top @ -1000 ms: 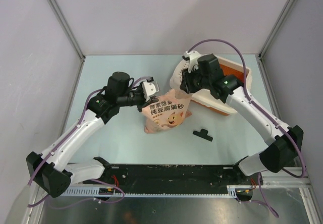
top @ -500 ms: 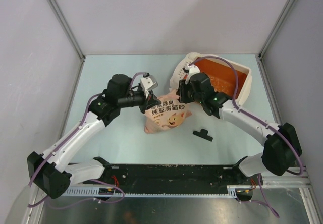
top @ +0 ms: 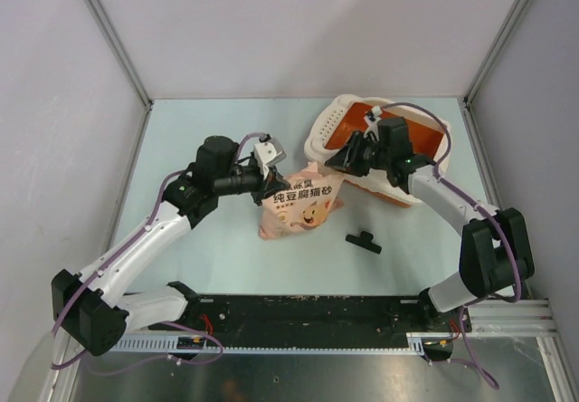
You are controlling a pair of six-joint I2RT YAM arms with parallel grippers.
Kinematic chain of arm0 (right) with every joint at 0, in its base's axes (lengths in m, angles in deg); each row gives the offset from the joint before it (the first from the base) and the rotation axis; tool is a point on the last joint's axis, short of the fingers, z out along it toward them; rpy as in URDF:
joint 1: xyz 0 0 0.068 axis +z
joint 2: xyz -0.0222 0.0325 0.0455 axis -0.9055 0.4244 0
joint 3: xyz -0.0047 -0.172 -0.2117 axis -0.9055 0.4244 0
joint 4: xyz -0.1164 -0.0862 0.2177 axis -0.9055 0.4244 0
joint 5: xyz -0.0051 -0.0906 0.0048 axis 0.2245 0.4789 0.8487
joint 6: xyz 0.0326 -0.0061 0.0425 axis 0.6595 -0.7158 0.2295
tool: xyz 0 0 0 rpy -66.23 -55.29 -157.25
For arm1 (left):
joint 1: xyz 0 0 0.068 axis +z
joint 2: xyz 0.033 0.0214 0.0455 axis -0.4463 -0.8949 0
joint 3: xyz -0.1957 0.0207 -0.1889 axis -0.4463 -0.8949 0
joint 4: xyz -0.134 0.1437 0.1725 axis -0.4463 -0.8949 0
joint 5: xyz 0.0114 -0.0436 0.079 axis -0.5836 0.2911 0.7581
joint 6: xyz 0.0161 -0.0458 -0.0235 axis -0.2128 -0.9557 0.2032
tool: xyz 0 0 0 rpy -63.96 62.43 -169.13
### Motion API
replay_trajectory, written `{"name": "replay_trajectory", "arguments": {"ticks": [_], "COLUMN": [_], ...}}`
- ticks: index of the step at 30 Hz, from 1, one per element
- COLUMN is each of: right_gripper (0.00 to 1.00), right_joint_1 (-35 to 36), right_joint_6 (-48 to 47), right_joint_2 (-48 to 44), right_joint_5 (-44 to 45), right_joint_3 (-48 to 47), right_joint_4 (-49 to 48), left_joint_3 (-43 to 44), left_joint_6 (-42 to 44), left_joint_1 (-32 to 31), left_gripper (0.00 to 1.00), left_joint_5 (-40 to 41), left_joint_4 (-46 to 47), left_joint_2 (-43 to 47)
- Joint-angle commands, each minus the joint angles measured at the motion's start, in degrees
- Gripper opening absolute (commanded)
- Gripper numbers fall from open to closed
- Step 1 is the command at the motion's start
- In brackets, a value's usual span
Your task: Fill the litter box with clean litter
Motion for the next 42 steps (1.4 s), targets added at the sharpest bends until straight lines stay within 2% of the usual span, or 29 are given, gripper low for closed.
{"name": "replay_trajectory", "arguments": {"ticks": [1, 6, 10, 16, 21, 26, 30, 33, 36, 42], "right_gripper": [0.00, 0.00, 0.00, 0.00, 0.00, 0.00, 0.00, 0.00, 0.00, 0.00], "right_joint_1": [-6.4, -9.4, -13.4, -17.5, -20.8, -21.9, -21.1, -21.1, -21.9, -24.3], "right_joint_6": [8.7, 10.4, 12.1, 12.6, 16.4, 17.5, 16.1, 16.0, 13.9, 16.7], "right_joint_2": [0.8, 1.8, 3.1, 2.4, 2.4, 1.3, 0.4, -0.3, -0.6, -0.1], "right_joint_5": [-7.0, -16.6, -23.6, -28.3, -33.7, -32.5, -27.7, -29.2, -28.1, -28.4], "right_joint_3": [-4.0, -4.5, -4.5, -4.6, -3.8, -3.8, -3.6, -3.7, -2.6, -1.4], "right_joint_4": [-0.7, -8.5, -10.1, -8.4, -12.4, -11.5, -9.3, -10.6, -7.2, -12.7], "left_joint_3": [0.4, 4.2, 7.2, 10.1, 12.0, 13.1, 13.5, 14.0, 14.7, 15.7], "left_joint_6": [1.7, 5.0, 8.8, 13.3, 14.3, 14.2, 13.7, 13.8, 14.6, 14.5], "left_joint_1": [0.1, 0.2, 0.1, 0.3, 0.1, 0.3, 0.2, 0.1, 0.2, 0.1], "left_gripper": [0.00, 0.00, 0.00, 0.00, 0.00, 0.00, 0.00, 0.00, 0.00, 0.00], "left_joint_5": [0.5, 2.5, 3.4, 4.4, 4.3, 3.4, 2.0, 1.1, 1.2, 0.8], "left_joint_4": [-0.2, -2.3, -3.5, -5.5, -6.7, -6.9, -6.7, -6.8, -6.7, -6.8], "left_joint_2": [1.8, 0.4, -0.7, -1.8, -2.8, -4.0, -4.4, -4.7, -5.4, -6.5]}}
